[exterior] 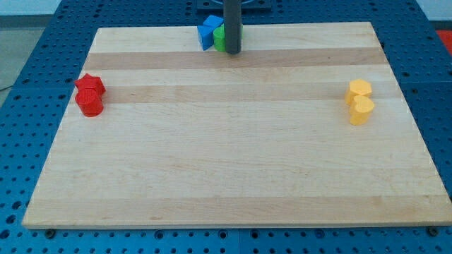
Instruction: Push the red star slightly right
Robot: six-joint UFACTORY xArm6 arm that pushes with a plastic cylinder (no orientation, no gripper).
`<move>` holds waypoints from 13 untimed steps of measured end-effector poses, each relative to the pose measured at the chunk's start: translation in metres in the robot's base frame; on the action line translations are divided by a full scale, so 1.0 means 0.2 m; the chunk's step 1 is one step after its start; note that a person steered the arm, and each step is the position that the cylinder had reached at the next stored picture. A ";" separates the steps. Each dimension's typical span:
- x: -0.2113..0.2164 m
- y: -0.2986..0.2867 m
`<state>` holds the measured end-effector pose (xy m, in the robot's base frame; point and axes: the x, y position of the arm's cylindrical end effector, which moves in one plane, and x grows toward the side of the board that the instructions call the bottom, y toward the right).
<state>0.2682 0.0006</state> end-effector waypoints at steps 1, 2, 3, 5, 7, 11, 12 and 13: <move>0.06 0.12; 0.16 0.16; 0.17 0.16; 0.23 0.16; 0.38 -0.17; 0.32 -1.52; 0.37 -1.52; 0.38 -1.43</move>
<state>0.3432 -0.2862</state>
